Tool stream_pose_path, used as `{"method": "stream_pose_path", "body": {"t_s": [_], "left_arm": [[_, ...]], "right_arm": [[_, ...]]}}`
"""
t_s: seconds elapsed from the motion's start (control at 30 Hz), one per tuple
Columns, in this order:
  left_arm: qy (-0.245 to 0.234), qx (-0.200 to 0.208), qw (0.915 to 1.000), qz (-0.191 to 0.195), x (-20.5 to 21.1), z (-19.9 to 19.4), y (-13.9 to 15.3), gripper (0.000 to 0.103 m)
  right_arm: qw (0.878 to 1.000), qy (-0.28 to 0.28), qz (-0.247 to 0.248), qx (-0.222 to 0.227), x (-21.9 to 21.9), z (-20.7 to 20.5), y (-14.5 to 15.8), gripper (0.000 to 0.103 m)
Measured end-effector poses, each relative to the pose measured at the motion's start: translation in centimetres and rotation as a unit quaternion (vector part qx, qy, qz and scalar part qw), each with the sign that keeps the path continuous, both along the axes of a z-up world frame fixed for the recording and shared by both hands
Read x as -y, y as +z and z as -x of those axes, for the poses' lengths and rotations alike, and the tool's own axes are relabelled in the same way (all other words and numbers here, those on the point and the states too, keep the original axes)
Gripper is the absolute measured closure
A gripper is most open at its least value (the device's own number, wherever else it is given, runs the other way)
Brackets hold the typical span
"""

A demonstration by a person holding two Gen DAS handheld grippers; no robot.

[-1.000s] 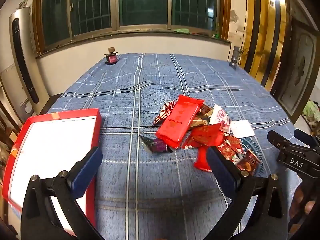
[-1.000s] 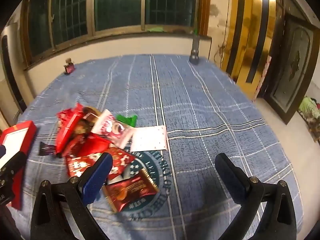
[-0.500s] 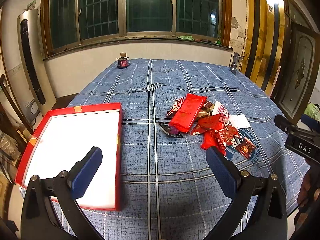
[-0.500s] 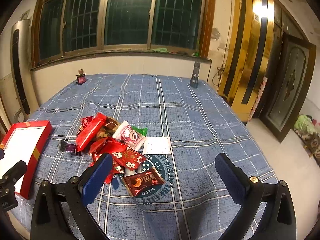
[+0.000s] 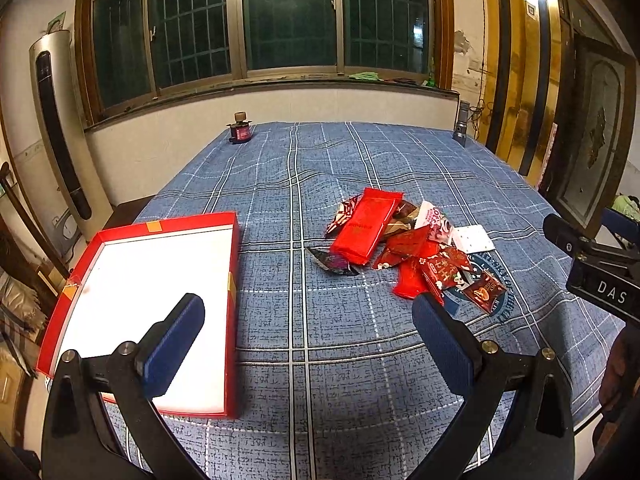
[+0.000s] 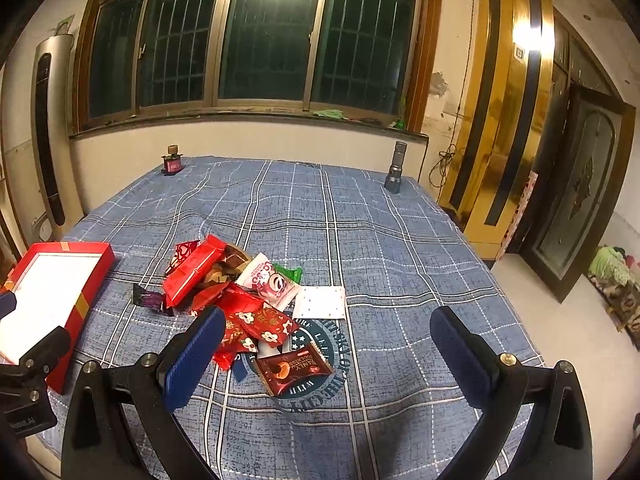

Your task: Organize snacks

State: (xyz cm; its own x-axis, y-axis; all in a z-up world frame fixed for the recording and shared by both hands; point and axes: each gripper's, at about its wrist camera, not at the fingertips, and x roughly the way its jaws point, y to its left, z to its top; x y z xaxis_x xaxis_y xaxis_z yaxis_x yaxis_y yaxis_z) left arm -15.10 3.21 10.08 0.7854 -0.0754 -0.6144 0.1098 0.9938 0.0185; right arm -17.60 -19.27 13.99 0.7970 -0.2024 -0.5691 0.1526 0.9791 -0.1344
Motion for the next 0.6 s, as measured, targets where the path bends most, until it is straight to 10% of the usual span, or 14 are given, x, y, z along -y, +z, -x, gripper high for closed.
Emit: {"method": "stream_pose_path", "body": {"t_s": [0.6], "left_arm": [[-0.004, -0.003, 1.0, -0.008, 0.33, -0.14, -0.07, 0.0]], "right_arm": [[1.0, 0.007, 0.003, -0.007, -0.13, -0.36, -0.62, 0.0]]}}
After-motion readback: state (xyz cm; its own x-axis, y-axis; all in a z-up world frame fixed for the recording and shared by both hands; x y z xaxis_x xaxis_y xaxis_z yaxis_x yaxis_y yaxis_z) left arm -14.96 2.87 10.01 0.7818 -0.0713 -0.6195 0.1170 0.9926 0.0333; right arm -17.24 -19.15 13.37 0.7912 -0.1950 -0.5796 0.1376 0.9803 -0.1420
